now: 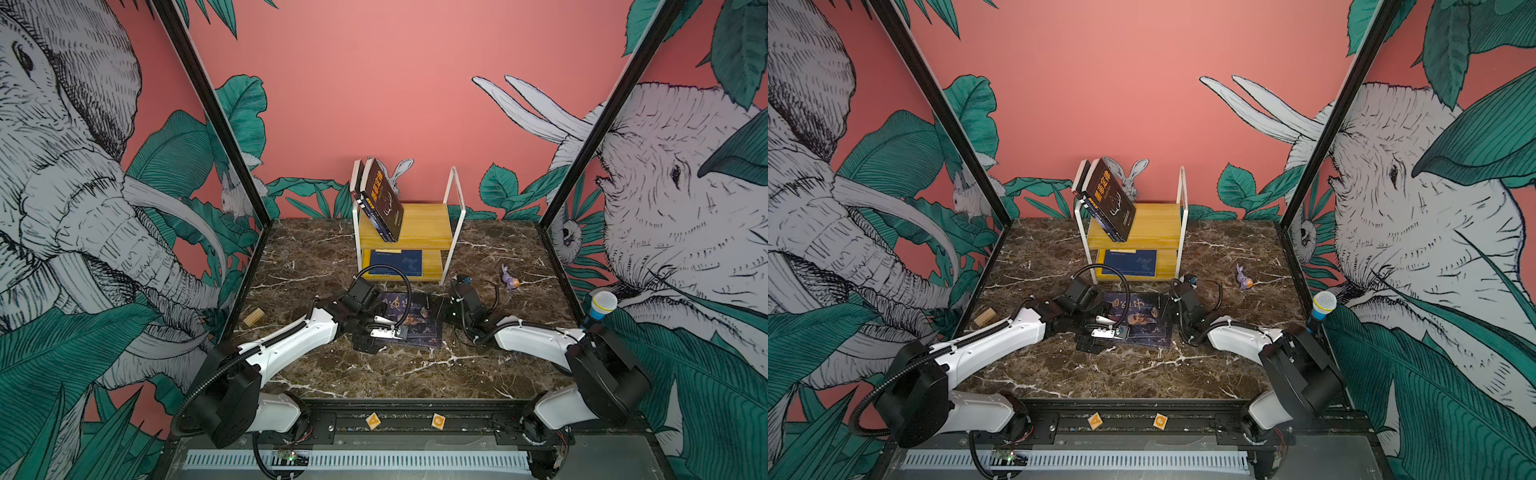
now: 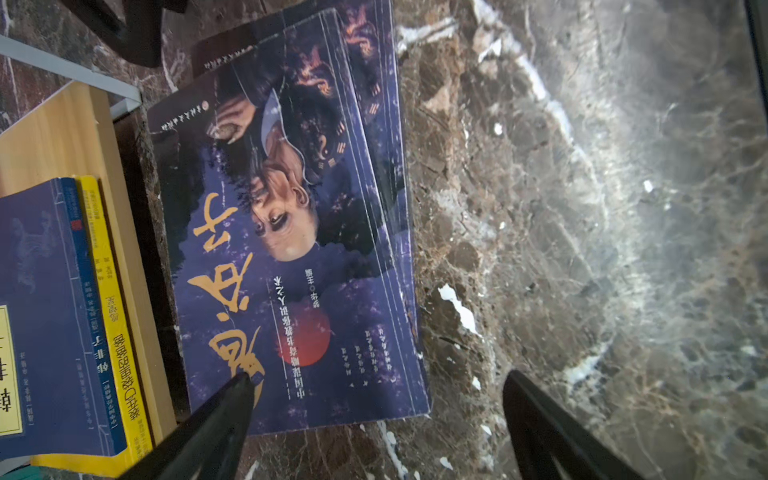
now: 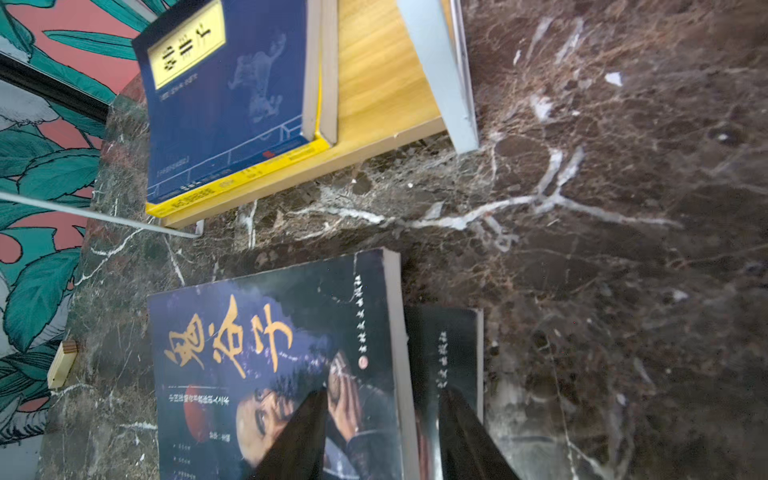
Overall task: Stacking books/files
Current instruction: Pick up the book from the book.
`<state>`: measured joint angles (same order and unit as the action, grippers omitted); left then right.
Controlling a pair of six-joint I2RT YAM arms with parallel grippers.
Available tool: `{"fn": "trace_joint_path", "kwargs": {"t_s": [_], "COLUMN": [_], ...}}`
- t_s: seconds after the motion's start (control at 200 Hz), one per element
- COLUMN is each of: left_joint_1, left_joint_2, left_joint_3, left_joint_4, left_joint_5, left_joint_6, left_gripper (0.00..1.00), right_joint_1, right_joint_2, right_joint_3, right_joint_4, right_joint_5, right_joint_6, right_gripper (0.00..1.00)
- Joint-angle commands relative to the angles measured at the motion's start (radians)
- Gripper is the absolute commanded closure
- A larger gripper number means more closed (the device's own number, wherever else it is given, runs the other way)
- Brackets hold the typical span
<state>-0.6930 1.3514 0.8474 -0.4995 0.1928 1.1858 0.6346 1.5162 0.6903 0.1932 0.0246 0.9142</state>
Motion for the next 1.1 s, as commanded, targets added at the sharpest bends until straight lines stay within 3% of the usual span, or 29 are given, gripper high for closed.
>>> {"fn": "trace_joint_path", "kwargs": {"t_s": [0.0, 0.26, 0.4, 0.685, 1.095], "left_joint_1": [0.0, -0.002, -0.054, -0.125, -0.226], "left_joint_2": [0.005, 0.025, 0.038, 0.101, 0.14], "left_joint_3": [-0.019, -0.051, -0.088, -0.118, -0.275], "left_joint_4": [0.034, 0.095, 0.189, 0.277, 0.588], "left_joint_5": [-0.056, -0.085, -0.142, -0.213, -0.379], "left_joint_6": [0.109, 0.112, 0.112, 0.117, 0.174], "left_gripper": [0.05, 0.05, 0.06, 0.06, 0.14], "right_joint_1": [-0.007, -0.012, -0.011, 0.015, 0.046], "right_joint_2": [0.043, 0.156, 0.205, 0.208, 0.211], "right_joint_3": [0.052, 0.081, 0.055, 0.013, -0.039], "right_joint_4": [0.055, 0.1, 0.177, 0.234, 0.292], "right_joint_5": [-0.062, -0.123, -0.183, -0.211, -0.219], "right_joint_6": [0.024, 0.043, 0.101, 0.153, 0.216], "right_gripper": [0.52, 0.54, 0.56, 0.57, 0.6]}}
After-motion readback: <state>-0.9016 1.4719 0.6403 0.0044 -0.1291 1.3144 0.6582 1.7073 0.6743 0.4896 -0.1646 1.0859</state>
